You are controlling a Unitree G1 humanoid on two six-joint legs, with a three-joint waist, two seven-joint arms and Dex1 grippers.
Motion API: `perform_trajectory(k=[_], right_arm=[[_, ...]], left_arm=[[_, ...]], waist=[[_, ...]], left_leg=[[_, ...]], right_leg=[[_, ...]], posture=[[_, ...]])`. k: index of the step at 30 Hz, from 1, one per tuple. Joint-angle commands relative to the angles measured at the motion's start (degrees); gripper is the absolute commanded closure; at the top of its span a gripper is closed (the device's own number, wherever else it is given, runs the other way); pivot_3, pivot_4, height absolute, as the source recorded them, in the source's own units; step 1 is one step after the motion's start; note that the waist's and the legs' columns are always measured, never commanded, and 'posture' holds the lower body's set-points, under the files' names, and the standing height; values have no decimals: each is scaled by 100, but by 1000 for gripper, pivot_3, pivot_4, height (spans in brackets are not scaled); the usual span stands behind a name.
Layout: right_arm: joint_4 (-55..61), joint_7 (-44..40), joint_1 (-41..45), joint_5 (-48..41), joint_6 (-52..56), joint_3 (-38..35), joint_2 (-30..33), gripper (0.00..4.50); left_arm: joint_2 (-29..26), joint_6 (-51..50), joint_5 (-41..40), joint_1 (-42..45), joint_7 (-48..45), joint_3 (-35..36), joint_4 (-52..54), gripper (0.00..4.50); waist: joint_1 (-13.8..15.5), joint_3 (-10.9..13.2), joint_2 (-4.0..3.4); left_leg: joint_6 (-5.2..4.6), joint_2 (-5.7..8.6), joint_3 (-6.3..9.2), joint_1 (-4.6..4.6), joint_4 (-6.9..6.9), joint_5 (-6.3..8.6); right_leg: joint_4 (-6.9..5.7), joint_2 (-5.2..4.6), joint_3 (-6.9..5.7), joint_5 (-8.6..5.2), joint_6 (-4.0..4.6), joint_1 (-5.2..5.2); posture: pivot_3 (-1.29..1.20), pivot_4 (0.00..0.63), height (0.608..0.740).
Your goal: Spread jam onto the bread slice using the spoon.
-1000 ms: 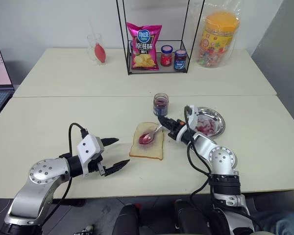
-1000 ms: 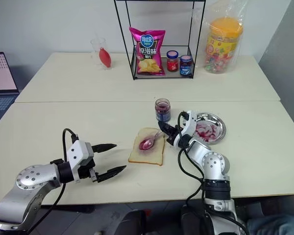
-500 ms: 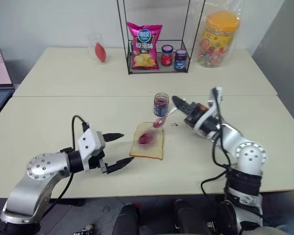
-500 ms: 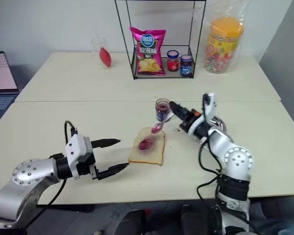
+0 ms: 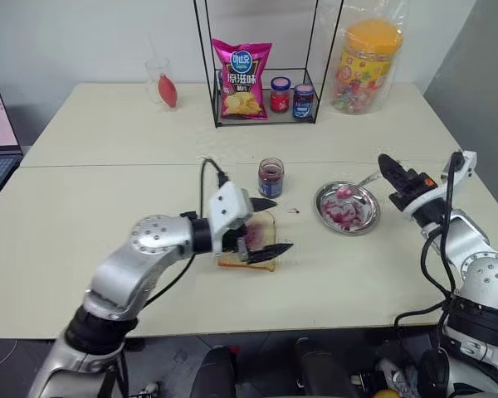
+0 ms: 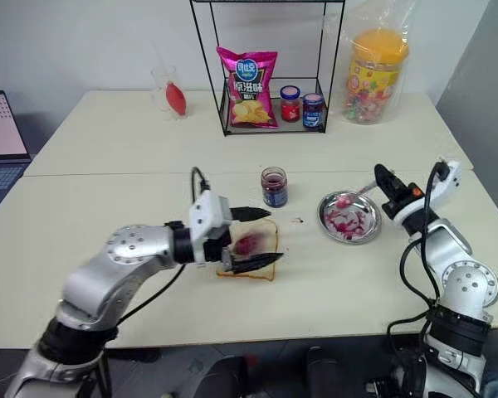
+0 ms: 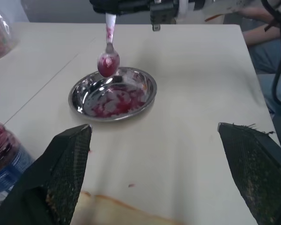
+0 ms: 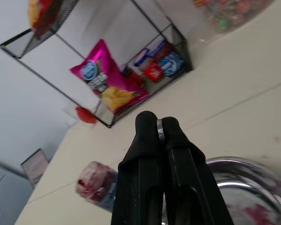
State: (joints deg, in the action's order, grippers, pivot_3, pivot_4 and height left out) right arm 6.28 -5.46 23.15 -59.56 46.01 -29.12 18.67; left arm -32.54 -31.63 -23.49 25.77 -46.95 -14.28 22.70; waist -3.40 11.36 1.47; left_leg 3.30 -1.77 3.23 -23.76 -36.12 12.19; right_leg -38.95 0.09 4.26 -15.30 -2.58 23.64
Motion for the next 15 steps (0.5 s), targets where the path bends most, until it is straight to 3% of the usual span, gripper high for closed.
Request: perform_trajectory(k=[1,10,15], right_arm=[[-345,-444,31,358,-515,6,159,4493],[-1151,-918,138,878,-987,161,126,4493],[-1348,-1096,144,1160,-1167,300,142,3752]], left_arm=[[352,245,423,411,83,-355,-301,0],[1061,365,846,677,320,-643,-725,0],[1242,389,928,750,344,-582,-811,0]], waist=[[6,0,0],[13,0,-1],[14,0,-2]], left_leg=[[0,1,0,0,-1,0],[-1,1,2,0,1,-1],[-1,3,2,0,-1,-1]], right_leg=[[-2,0,-1,0,0,-1],[-2,0,-1,1,-1,-2],[-2,-2,-1,1,-1,-3]], posture=[[0,150,740],[0,150,740],[0,150,740]])
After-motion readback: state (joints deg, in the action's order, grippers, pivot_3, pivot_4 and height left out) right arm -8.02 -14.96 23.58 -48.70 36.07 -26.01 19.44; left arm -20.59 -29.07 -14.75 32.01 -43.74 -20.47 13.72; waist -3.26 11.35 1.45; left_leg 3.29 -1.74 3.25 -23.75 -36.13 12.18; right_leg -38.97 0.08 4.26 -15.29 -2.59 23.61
